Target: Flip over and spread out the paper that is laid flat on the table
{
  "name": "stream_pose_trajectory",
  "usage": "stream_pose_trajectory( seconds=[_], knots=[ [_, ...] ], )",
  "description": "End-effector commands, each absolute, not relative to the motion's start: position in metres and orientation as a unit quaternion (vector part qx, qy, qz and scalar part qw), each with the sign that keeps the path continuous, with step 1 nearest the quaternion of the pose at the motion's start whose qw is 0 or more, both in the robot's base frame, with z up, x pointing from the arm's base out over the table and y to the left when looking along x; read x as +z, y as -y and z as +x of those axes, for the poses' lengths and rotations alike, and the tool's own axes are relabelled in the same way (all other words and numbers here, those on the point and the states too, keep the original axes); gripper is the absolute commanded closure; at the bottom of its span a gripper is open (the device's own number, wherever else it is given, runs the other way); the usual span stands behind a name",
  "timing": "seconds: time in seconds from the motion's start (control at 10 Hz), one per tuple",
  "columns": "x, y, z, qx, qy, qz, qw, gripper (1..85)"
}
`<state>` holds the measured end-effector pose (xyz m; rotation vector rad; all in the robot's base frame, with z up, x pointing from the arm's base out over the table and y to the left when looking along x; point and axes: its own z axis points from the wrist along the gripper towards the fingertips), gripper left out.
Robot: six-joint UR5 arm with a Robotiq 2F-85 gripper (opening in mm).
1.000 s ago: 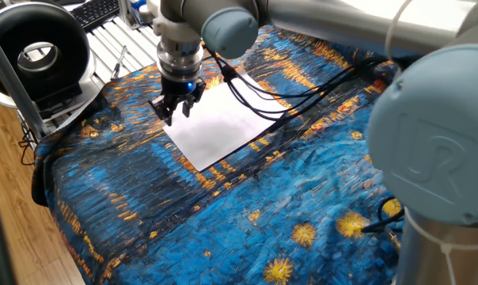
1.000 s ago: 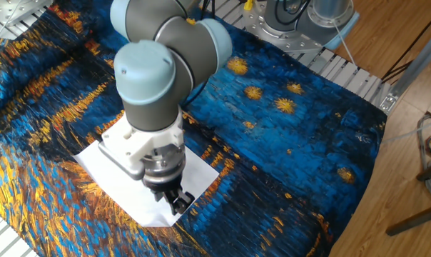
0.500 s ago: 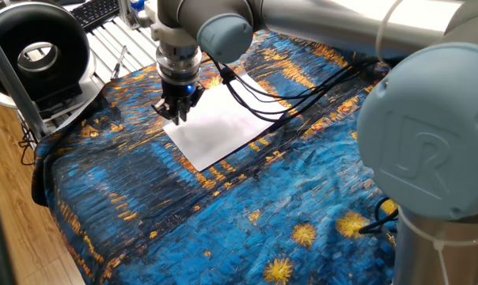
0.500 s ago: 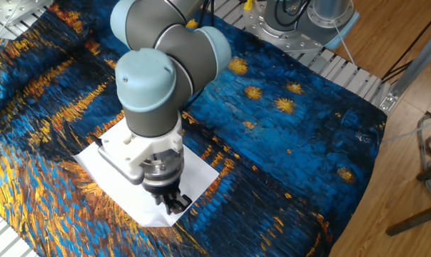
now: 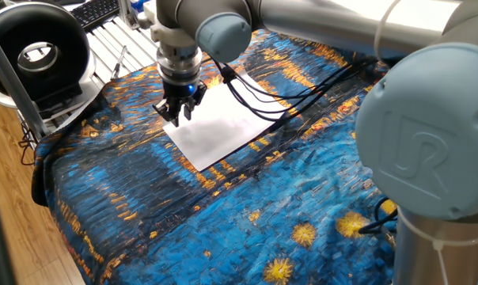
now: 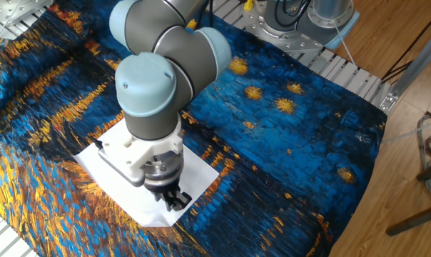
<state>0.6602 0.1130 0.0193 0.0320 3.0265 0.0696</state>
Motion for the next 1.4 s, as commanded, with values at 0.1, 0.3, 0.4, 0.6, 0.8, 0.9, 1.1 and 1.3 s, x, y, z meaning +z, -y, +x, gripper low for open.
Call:
stream_pose_trajectory(
  seconds=[0.1,0.3,0.4,0.6,0.8,0.9,1.1,1.3],
  knots=[
    [0.021,-0.118,0.668,0.036,-0.997,0.011,0.071,46.0],
    [0.024,-0.117,0.675,0.035,-0.996,0.019,0.078,46.0],
    [0.025,-0.113,0.681,0.035,-0.996,0.02,0.079,46.0],
    [0.027,-0.12,0.685,0.042,-0.995,0.019,0.086,45.7],
    [0.028,-0.128,0.692,0.045,-0.995,0.023,0.092,45.3],
    [0.028,-0.127,0.695,0.038,-0.995,0.024,0.093,45.3],
    [0.027,-0.13,0.702,0.035,-0.995,0.026,0.094,45.0],
    [0.019,-0.131,0.711,0.035,-0.995,0.023,0.095,45.3]
  ],
)
